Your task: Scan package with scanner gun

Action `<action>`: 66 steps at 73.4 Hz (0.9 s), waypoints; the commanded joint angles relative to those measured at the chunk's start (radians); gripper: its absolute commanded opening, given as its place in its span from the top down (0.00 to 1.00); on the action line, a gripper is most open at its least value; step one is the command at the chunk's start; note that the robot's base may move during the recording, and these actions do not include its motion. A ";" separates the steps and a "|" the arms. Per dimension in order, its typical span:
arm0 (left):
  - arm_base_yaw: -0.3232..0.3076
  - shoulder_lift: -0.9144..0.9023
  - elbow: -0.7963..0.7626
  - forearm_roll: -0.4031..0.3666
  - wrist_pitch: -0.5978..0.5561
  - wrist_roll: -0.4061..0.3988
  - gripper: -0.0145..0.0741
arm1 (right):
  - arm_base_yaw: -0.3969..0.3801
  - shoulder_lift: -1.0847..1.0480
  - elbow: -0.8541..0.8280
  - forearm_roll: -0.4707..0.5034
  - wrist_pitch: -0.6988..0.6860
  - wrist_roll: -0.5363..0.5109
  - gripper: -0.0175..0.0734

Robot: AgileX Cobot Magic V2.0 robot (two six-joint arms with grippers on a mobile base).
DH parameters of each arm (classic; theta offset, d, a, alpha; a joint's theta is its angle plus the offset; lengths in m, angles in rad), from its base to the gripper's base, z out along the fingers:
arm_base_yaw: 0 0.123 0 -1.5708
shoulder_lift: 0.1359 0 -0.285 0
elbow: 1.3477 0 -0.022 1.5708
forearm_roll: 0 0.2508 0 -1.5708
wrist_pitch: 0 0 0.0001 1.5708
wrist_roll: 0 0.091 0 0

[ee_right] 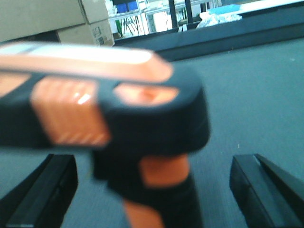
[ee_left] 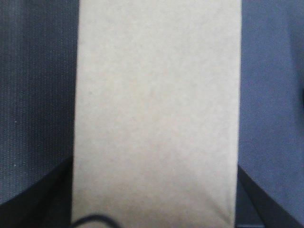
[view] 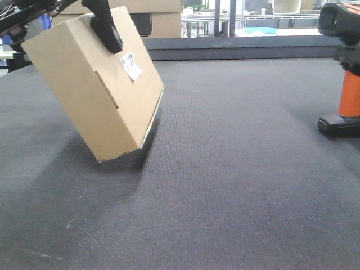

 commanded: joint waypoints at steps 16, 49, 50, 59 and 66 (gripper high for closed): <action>0.057 -0.021 -0.008 0.024 0.025 0.002 0.96 | 0.001 -0.139 0.163 -0.009 -0.078 -0.006 0.19; 0.295 -0.065 -0.008 0.310 0.110 0.160 0.96 | 0.001 -0.385 0.300 -0.014 -0.012 -0.006 0.25; 0.299 -0.065 -0.008 0.321 0.110 0.160 0.96 | 0.001 -0.397 0.300 -0.014 0.003 -0.006 0.27; 0.325 -0.065 -0.008 0.360 0.112 0.174 0.96 | 0.001 -0.512 0.300 -0.014 0.162 -0.006 0.47; 0.334 -0.065 -0.005 0.362 0.112 0.187 0.96 | 0.001 -0.621 0.300 -0.018 0.310 -0.006 0.67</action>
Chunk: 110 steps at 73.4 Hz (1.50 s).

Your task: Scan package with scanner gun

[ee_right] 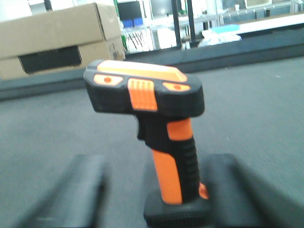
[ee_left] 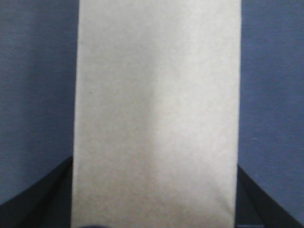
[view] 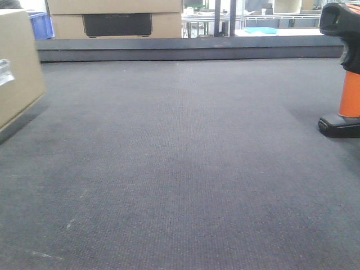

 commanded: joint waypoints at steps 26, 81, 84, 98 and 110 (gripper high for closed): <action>0.009 -0.002 0.072 0.009 -0.056 0.015 0.96 | 0.001 -0.431 0.004 -0.044 0.473 -0.006 0.99; 0.007 0.002 0.072 -0.109 -0.043 0.015 0.17 | 0.001 -0.450 0.004 -0.044 0.495 -0.006 0.99; 0.005 0.002 0.067 -0.099 -0.037 0.015 0.21 | 0.001 -0.450 0.004 -0.044 0.495 -0.006 0.99; -0.023 -0.013 -0.001 -0.051 0.043 0.015 0.24 | 0.001 -0.450 0.004 -0.044 0.495 -0.006 0.99; -0.023 -0.087 -0.028 -0.032 0.072 0.005 0.24 | 0.001 -0.450 0.004 -0.044 0.495 -0.006 0.99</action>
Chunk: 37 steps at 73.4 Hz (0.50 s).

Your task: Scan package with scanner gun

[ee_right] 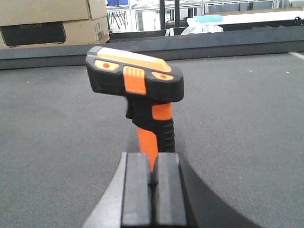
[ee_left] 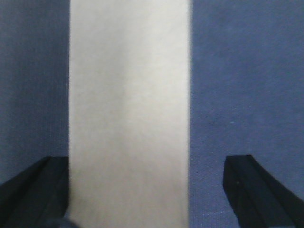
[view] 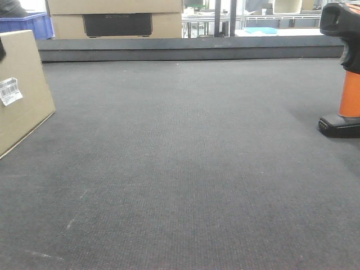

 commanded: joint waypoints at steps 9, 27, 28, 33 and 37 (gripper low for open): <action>-0.003 -0.139 -0.014 0.019 0.015 -0.022 0.25 | 0.001 -0.006 0.003 0.007 -0.014 -0.006 0.99; -0.003 -0.316 0.036 0.026 -0.090 -0.058 0.62 | 0.001 -0.006 0.003 0.007 -0.014 -0.006 0.99; -0.003 -0.325 0.050 0.026 -0.106 -0.058 0.65 | 0.001 -0.006 0.003 0.007 -0.014 -0.006 0.99; -0.003 -0.372 0.104 0.026 -0.167 -0.058 0.82 | 0.001 -0.006 0.003 0.007 -0.014 -0.006 0.99; -0.003 -0.407 0.155 0.026 -0.222 -0.058 0.96 | 0.001 -0.006 0.003 0.007 -0.014 -0.006 0.99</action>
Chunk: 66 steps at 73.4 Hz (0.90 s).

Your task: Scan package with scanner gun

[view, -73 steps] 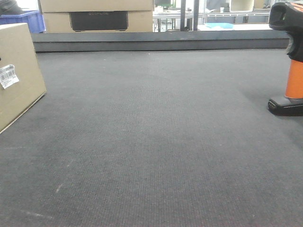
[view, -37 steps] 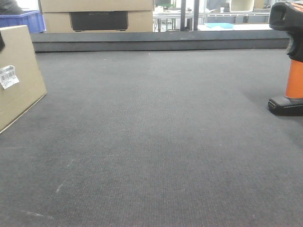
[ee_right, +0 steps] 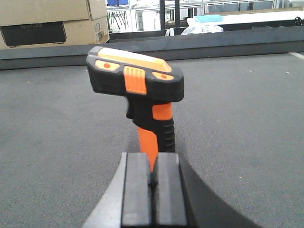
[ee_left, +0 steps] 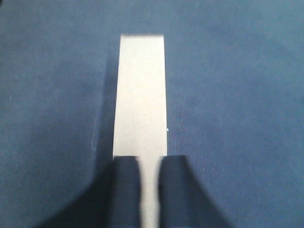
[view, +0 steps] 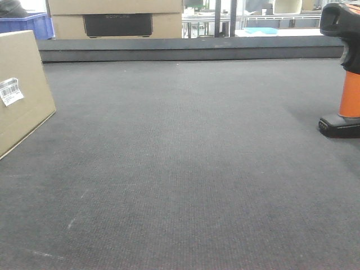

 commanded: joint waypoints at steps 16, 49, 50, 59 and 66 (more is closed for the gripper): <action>-0.003 -0.208 0.341 0.001 -0.406 -0.008 0.96 | 0.001 -0.006 0.003 -0.066 -0.015 -0.006 0.99; 0.201 -0.642 0.751 0.113 -0.565 -0.013 0.96 | 0.001 -0.062 -0.184 -0.136 0.246 0.040 0.99; 0.204 -0.654 0.748 0.109 -0.561 -0.013 0.96 | 0.001 -0.068 -0.192 -0.134 0.257 0.043 0.99; 0.210 -0.711 0.751 -0.010 -0.576 -0.013 0.96 | 0.001 -0.153 -0.197 -0.114 0.327 0.079 0.99; 0.202 -0.745 0.786 -0.073 -0.660 -0.013 0.96 | 0.008 -0.238 -0.197 -0.114 0.420 0.079 0.99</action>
